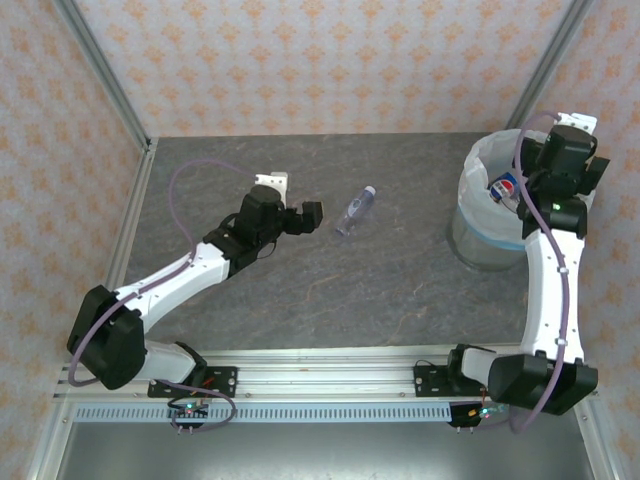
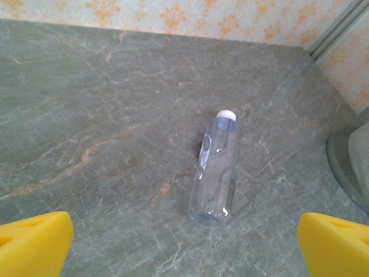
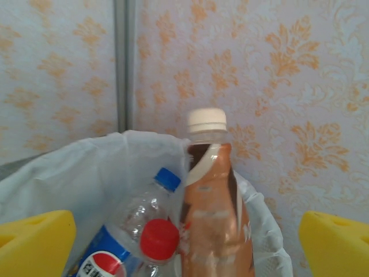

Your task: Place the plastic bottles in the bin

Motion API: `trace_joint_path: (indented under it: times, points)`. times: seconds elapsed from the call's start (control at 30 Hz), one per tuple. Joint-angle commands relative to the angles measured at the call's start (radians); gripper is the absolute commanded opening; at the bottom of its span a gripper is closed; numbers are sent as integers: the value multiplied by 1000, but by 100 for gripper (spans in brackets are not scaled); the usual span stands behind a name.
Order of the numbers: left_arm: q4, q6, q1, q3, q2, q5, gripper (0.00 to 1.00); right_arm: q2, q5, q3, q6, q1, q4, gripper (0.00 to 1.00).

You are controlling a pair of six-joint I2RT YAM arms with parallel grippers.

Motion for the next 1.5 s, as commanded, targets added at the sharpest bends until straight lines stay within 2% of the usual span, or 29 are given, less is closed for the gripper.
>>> trace_joint_path:
  times: [0.0,0.13,0.27,0.43,0.57,0.77,0.83,0.97,1.2,1.47]
  points:
    - [-41,26,-1,33,15,24,100,-4,-49,9,21,-5,-35,99]
    - [-42,30,-1,23,16,17,100,36,-49,-3,15,-6,-45,99]
    - [-52,40,-1,27,25,14,100,49,-54,9,77,-6,-57,99]
    - [-63,49,-1,53,65,41,100,12,-181,32,164,-6,-90,99]
    - [-64,35,-2,90,123,104,100,-74,-348,20,244,-5,-105,99]
    - [-80,9,-5,149,214,162,100,-119,-789,8,369,3,-173,99]
    - [-90,8,-7,165,237,180,100,-133,-873,-18,391,27,-165,99]
    - [-121,15,-14,196,277,198,100,-162,-884,-65,412,107,-121,99]
    - [-201,11,-53,262,361,109,100,-142,-880,-115,475,162,-54,99]
    - [-247,58,-96,395,529,96,100,-132,-836,-129,477,265,-34,99]
